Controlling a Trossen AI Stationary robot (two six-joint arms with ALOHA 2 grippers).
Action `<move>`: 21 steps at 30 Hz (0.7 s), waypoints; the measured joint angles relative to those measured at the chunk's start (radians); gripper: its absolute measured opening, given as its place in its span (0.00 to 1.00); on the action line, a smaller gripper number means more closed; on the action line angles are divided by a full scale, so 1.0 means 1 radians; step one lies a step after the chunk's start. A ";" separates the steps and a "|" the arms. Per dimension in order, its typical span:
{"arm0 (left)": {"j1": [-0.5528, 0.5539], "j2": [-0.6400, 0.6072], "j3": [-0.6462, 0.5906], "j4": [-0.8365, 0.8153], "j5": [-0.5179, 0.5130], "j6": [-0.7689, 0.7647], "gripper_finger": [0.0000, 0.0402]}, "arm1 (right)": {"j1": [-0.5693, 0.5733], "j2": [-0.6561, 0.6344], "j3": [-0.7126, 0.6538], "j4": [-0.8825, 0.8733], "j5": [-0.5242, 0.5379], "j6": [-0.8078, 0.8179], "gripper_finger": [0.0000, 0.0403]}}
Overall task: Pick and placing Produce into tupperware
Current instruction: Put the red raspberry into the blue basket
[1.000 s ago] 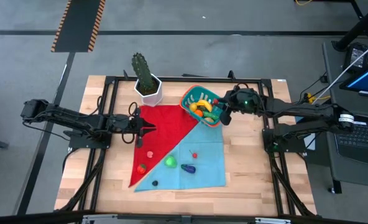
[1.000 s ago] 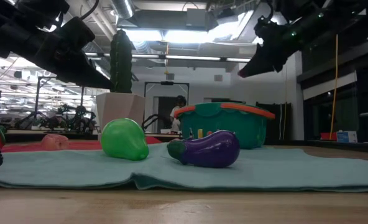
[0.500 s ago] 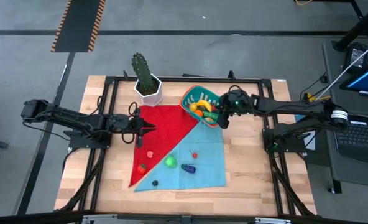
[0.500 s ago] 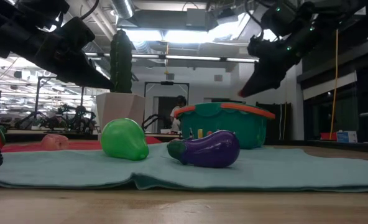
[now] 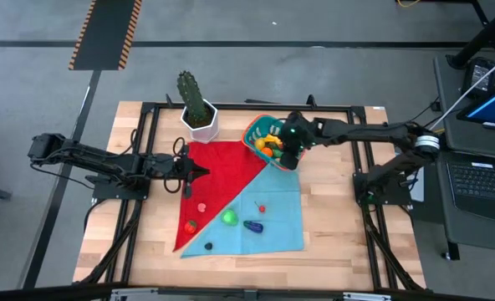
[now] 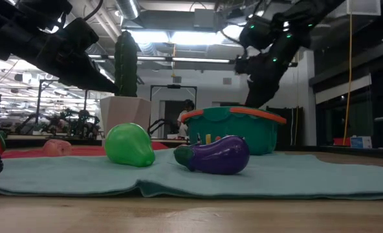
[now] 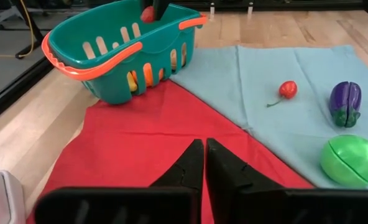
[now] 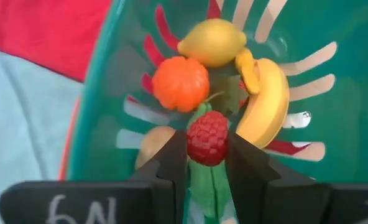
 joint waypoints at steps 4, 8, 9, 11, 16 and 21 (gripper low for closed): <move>0.000 0.000 0.000 -0.011 0.000 0.000 0.00 | -0.015 0.068 0.059 -0.019 -0.001 -0.031 0.22; 0.000 0.000 0.000 -0.014 0.000 0.000 0.01 | -0.029 0.119 0.090 -0.049 -0.045 -0.037 0.22; 0.000 0.000 0.000 -0.014 0.000 0.000 0.02 | -0.031 0.127 0.093 -0.051 -0.055 -0.040 0.22; 0.000 0.000 0.000 -0.014 0.000 0.000 0.03 | -0.035 0.138 0.094 -0.053 -0.068 -0.044 0.22; 0.000 0.000 0.000 -0.014 0.000 0.000 0.06 | -0.035 0.141 0.094 -0.054 -0.071 -0.045 0.24; 0.000 0.000 0.000 -0.014 0.000 0.000 0.09 | -0.035 0.141 0.094 -0.049 -0.071 -0.054 0.39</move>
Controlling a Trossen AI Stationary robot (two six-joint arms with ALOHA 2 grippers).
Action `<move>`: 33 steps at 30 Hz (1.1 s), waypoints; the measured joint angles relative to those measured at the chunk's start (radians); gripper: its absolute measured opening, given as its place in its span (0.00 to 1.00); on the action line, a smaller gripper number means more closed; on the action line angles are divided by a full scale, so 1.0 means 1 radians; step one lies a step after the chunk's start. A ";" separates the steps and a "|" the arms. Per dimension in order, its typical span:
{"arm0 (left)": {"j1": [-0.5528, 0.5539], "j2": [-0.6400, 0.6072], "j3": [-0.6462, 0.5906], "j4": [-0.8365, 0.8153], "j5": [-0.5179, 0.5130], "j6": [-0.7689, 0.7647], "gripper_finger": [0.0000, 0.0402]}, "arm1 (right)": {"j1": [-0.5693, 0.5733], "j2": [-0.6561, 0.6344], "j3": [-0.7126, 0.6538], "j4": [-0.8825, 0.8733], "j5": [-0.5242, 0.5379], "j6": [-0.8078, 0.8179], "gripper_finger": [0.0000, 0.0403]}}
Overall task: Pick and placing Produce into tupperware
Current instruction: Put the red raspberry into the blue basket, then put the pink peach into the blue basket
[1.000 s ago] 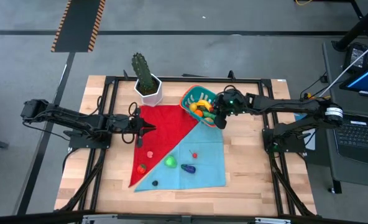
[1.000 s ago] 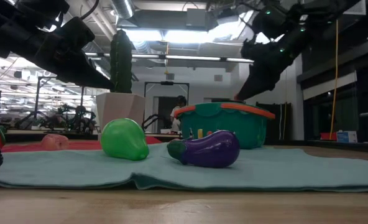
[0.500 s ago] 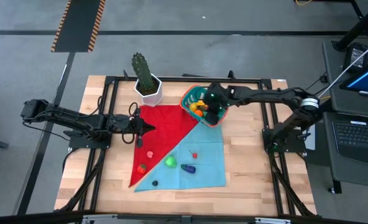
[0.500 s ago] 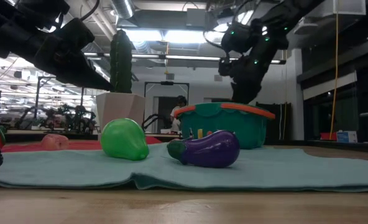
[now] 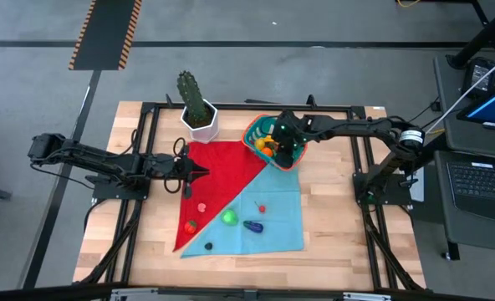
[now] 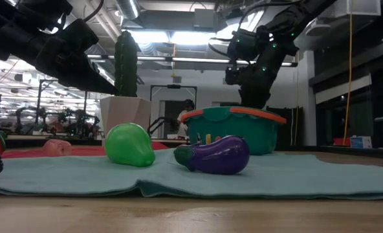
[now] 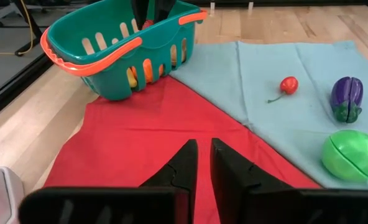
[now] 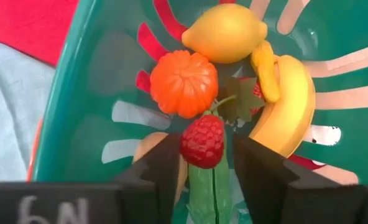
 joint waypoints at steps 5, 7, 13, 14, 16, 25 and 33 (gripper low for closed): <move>0.000 0.000 0.000 0.000 0.000 0.000 0.12 | 0.000 -0.003 0.000 0.007 0.000 0.000 0.51; 0.000 0.000 0.000 0.000 0.000 0.000 0.13 | 0.000 -0.007 0.000 0.005 0.000 0.001 0.53; 0.000 0.000 0.000 0.000 0.000 0.000 0.17 | -0.001 -0.045 0.000 0.003 0.000 0.040 0.55; 0.000 0.000 0.000 0.000 0.000 0.000 0.17 | -0.002 -0.055 0.000 -0.003 0.000 0.047 0.56; 0.000 0.000 0.000 0.000 0.000 0.000 0.18 | -0.002 -0.079 0.000 -0.007 0.000 0.052 0.56; 0.000 0.000 0.000 0.001 0.000 -0.002 0.21 | 0.022 -0.245 -0.083 0.164 0.002 0.052 0.56; 0.000 0.000 0.000 0.001 0.000 -0.001 0.21 | 0.118 -0.383 -0.331 0.474 0.005 0.128 0.56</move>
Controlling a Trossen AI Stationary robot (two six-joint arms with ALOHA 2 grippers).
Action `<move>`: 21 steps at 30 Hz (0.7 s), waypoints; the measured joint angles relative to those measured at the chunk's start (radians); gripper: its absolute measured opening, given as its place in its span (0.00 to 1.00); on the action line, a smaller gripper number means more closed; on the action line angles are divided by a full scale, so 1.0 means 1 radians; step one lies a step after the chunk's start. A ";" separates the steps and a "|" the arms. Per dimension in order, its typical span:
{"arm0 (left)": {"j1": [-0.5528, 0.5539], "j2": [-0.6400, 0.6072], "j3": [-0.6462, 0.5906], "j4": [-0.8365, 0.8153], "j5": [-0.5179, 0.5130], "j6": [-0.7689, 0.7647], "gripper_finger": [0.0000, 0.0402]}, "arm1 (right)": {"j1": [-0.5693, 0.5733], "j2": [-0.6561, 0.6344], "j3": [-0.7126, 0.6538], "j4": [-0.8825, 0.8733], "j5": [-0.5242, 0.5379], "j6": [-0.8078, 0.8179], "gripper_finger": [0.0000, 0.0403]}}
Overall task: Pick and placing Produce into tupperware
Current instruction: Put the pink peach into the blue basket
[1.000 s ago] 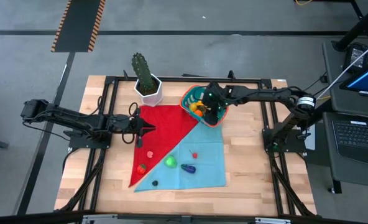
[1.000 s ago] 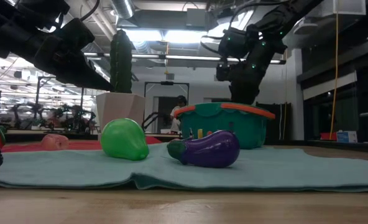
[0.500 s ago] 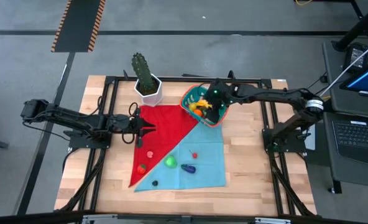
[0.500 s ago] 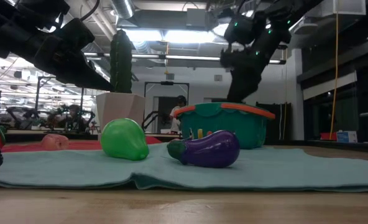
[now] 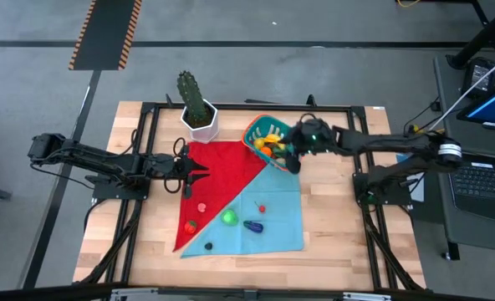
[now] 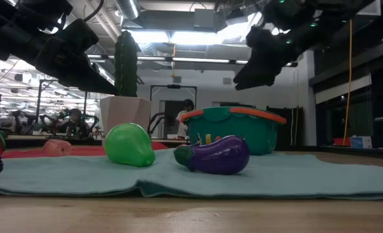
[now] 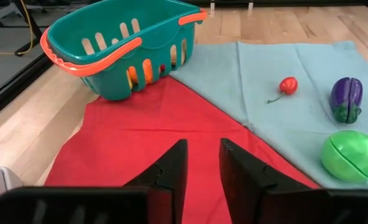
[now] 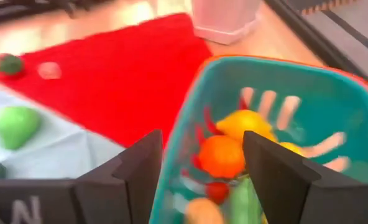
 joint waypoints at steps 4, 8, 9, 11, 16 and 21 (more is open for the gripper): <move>0.000 0.000 0.000 0.000 0.000 0.000 0.19 | 0.070 -0.047 -0.094 0.142 -0.008 0.033 0.56; 0.000 0.000 0.000 0.000 0.000 -0.001 0.16 | 0.114 -0.058 -0.166 0.273 -0.002 0.053 0.56; 0.000 0.000 0.000 0.000 0.000 -0.007 0.16 | 0.120 -0.058 -0.179 0.297 -0.005 0.055 0.56; 0.000 0.000 0.000 0.003 0.000 -0.014 0.15 | 0.126 -0.058 -0.196 0.321 -0.005 0.055 0.56; 0.000 0.000 0.000 0.003 0.000 -0.016 0.21 | 0.136 -0.058 -0.199 0.342 -0.002 0.061 0.56; 0.000 0.000 0.000 0.001 0.000 -0.030 0.37 | 0.170 -0.058 -0.199 0.351 -0.002 0.059 0.56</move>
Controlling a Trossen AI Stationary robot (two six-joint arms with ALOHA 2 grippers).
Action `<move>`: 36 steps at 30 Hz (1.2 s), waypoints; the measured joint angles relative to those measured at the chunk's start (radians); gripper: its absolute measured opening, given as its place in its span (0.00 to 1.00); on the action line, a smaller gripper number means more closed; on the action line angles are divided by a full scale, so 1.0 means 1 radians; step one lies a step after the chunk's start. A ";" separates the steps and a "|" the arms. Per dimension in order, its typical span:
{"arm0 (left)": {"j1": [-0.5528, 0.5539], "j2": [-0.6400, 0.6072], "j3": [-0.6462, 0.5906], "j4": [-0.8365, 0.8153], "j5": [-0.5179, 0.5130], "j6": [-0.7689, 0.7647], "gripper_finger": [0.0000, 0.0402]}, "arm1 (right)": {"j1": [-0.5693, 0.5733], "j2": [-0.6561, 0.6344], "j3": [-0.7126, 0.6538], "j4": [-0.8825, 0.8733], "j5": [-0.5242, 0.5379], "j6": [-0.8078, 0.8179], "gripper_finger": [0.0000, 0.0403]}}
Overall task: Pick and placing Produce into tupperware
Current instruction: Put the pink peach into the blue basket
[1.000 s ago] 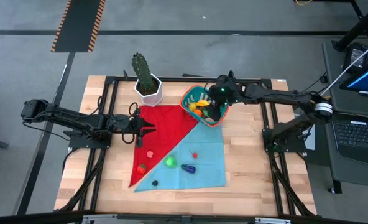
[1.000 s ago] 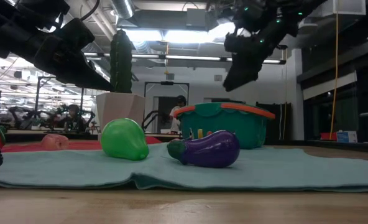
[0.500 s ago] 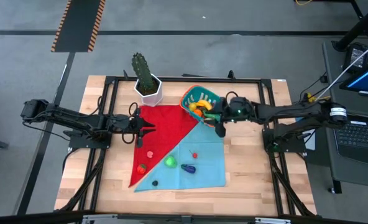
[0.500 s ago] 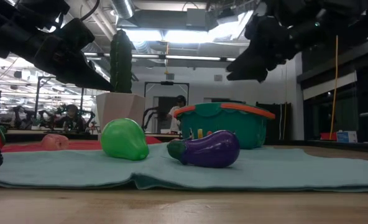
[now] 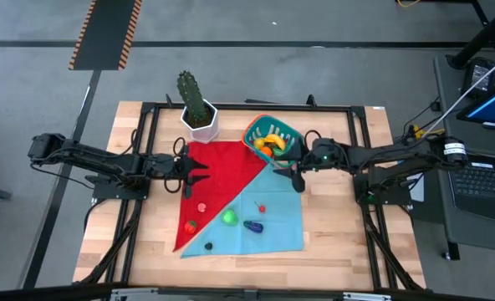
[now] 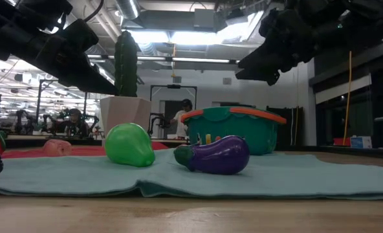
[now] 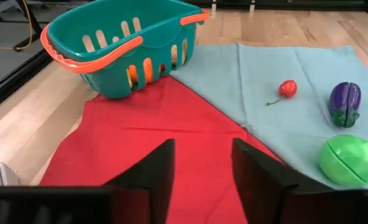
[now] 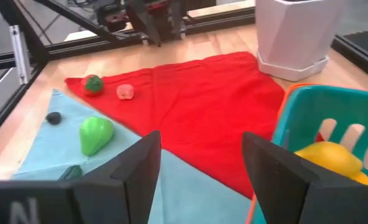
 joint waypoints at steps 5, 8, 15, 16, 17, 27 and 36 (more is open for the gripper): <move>-0.020 0.000 0.000 -0.001 0.002 -0.006 0.49 | 0.025 0.000 0.000 0.005 -0.003 -0.006 0.56; -0.048 0.000 0.000 0.006 0.044 -0.030 0.51 | 0.034 0.000 0.000 0.016 -0.002 -0.004 0.56; -0.132 -0.001 0.000 0.006 0.095 -0.151 0.50 | 0.045 0.000 0.000 0.018 -0.003 0.011 0.56; -0.147 -0.001 0.000 0.003 0.095 -0.167 0.50 | 0.045 0.000 0.000 0.018 -0.003 0.022 0.56; -0.162 -0.001 0.002 -0.010 0.094 -0.187 0.50 | 0.044 0.000 0.000 0.018 -0.002 0.026 0.56; -0.340 0.062 0.211 -0.344 -0.077 -0.318 0.49 | 0.051 0.001 0.001 0.002 -0.003 0.097 0.56; -0.425 0.256 0.408 -0.621 -0.127 -0.468 0.49 | 0.061 0.001 0.001 -0.083 -0.003 0.071 0.56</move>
